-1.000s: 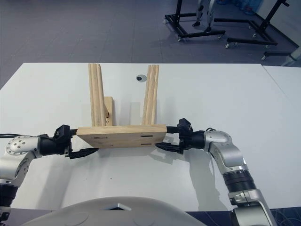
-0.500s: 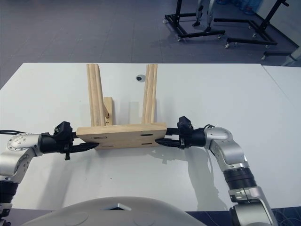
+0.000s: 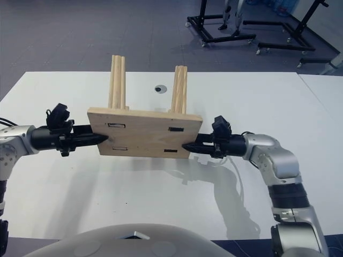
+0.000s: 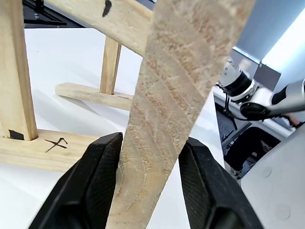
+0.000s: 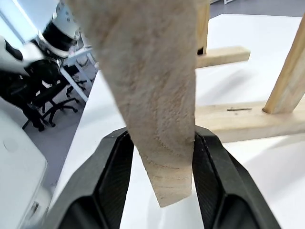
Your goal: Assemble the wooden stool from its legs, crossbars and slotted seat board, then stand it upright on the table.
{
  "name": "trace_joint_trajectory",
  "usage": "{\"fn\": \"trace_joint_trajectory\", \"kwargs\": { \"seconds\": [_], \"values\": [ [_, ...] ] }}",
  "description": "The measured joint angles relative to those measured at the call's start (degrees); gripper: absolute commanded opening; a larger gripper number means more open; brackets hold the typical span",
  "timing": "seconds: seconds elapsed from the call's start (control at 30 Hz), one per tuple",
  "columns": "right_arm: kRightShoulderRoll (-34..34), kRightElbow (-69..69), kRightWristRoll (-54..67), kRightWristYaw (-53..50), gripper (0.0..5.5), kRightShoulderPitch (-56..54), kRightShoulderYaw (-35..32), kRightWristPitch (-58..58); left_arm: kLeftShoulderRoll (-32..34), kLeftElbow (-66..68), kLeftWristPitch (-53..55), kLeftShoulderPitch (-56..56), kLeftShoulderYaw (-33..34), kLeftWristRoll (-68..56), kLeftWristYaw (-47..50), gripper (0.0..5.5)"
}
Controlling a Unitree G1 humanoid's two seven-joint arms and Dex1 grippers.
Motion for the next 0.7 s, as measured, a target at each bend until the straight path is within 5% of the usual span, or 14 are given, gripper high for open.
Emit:
{"fn": "trace_joint_trajectory", "kwargs": {
  "seconds": [0.43, 0.7],
  "values": [
    [7.12, 2.84, 24.66, -25.09, 1.59, -18.51, -16.81, 27.96, -6.83, 8.04, 22.76, -9.18, 10.04, -15.97, 15.43, 1.77],
    [10.00, 5.03, 28.08, -35.05, 1.59, -18.20, -17.27, 30.78, -11.85, 17.83, 28.52, -20.14, 17.09, -17.84, 31.89, 1.78]
  ]
}}
